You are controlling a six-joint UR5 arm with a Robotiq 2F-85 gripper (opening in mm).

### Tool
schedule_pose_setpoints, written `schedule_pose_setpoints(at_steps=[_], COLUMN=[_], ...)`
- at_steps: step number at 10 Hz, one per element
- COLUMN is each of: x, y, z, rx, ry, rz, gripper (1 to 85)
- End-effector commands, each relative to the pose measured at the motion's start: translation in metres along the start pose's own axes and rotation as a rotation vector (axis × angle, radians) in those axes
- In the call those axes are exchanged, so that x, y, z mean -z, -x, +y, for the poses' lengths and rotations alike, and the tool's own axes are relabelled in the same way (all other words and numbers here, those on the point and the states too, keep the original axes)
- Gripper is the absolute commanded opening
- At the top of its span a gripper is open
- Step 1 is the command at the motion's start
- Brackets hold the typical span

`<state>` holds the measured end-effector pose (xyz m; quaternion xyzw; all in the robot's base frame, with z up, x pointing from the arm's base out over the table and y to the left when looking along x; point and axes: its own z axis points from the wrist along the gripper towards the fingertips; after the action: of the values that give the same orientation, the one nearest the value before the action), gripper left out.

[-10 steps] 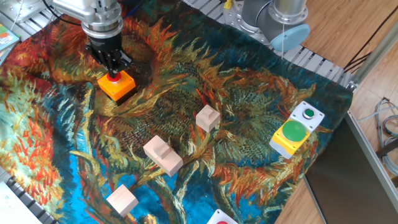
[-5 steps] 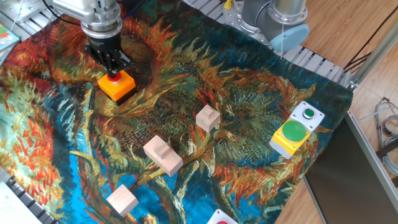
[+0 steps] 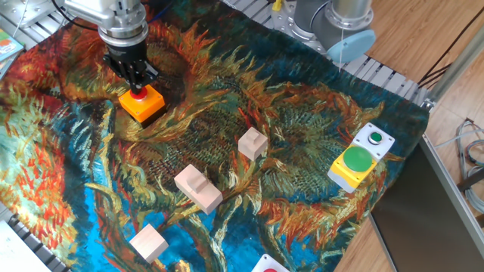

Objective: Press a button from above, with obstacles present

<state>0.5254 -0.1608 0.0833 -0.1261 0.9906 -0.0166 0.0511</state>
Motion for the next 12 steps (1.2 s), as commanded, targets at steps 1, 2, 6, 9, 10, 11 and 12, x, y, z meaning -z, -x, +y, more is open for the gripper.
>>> schedule_pose_setpoints(at_steps=[1, 2, 6, 9, 10, 11, 12], x=[-0.003, -0.003, 0.000, 0.031, 0.033, 0.034, 0.037], y=[-0.003, -0.003, -0.002, -0.008, -0.009, -0.009, -0.011], z=[0.003, 0.001, 0.001, 0.013, 0.011, 0.009, 0.001], rx=[-0.012, -0.010, -0.008, -0.021, -0.020, -0.019, -0.013], ry=[0.026, 0.020, 0.011, 0.012, 0.006, 0.003, -0.004], rz=[-0.004, -0.003, 0.004, 0.037, 0.039, 0.036, 0.037], gripper=[1.3, 1.3, 1.3, 1.3, 1.3, 1.3, 1.3])
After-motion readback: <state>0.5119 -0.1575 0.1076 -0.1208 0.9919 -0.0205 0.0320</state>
